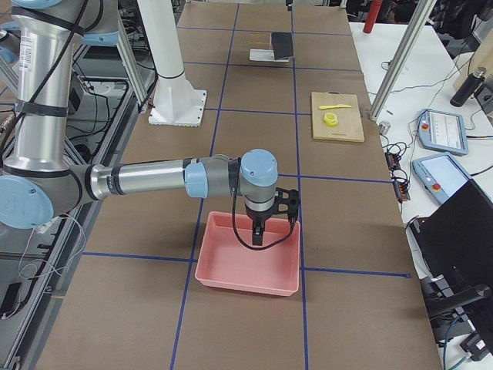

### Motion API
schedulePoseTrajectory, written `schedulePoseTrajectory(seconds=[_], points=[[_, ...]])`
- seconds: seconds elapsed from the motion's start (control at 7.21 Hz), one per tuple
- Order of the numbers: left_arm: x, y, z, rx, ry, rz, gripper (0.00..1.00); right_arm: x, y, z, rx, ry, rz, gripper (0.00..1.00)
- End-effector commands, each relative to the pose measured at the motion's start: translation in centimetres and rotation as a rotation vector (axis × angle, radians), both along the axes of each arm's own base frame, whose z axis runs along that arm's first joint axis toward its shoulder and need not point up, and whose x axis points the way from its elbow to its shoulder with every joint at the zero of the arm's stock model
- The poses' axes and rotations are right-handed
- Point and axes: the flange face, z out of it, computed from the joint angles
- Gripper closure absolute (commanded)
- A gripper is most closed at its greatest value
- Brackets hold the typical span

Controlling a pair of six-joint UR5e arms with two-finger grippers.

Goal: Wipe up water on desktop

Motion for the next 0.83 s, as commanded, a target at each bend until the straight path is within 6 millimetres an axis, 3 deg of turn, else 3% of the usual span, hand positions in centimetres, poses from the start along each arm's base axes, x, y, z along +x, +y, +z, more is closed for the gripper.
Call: schedulePoseTrajectory(seconds=[0.0, 0.14, 0.42, 0.69], points=[[4.2, 0.2, 0.0, -0.02, 0.066, -0.02, 0.02, -0.7, -0.9, -0.6, 0.008, -0.002, -0.013, 0.0], [6.8, -0.2, -0.3, -0.006, 0.07, 0.023, 0.02, -0.6, -0.9, -0.8, 0.011, -0.004, -0.011, 0.0], [8.6, -0.6, -1.1, -0.013, 0.081, 0.039, 0.03, -0.7, -1.4, -1.2, 0.013, -0.005, -0.011, 0.0], [9.1, -0.3, -1.7, -0.011, 0.101, 0.061, 0.26, -0.8, -1.6, -1.3, -0.022, -0.01, 0.026, 0.0]])
